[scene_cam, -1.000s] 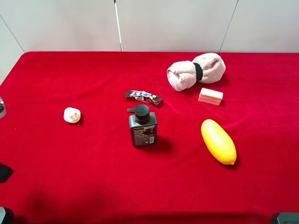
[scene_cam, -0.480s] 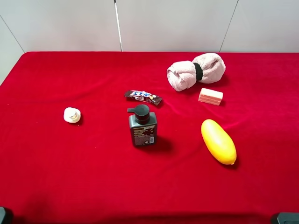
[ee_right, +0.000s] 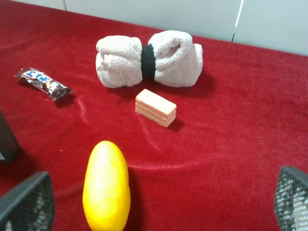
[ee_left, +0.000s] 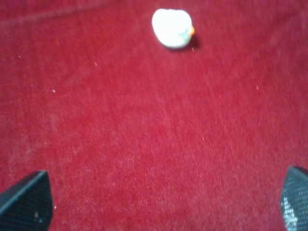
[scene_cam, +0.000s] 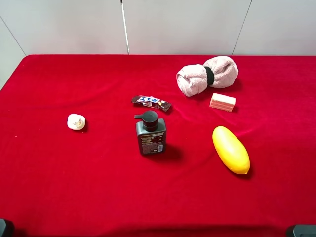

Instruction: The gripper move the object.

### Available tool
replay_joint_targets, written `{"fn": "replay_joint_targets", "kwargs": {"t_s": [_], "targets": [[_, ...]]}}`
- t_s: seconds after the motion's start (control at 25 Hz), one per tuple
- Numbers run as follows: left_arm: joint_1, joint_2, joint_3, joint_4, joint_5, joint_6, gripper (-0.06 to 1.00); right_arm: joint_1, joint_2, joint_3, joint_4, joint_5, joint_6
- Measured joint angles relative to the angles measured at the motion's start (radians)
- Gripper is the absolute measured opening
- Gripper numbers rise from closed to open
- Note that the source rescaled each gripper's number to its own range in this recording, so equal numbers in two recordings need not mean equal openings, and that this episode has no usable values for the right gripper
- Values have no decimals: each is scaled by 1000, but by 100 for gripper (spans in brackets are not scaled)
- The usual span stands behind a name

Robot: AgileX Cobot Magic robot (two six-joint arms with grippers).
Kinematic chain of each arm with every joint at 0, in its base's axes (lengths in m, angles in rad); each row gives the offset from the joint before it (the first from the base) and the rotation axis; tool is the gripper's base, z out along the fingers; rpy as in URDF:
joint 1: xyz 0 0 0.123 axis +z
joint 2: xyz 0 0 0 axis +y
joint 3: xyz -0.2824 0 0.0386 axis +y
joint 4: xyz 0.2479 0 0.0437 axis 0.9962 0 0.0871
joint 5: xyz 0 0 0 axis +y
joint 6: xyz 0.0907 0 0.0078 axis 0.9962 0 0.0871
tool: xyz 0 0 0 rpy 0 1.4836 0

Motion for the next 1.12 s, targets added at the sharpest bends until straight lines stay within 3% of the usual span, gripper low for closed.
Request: {"fn": "replay_joint_targets", "kwargs": {"t_s": [0.64, 1.12], "targets": [[219, -223, 1, -13, 1, 14, 89, 0, 0, 0, 0, -1, 0], [237, -223, 1, -28, 1, 29, 89, 0, 0, 0, 0, -1, 0]]}}
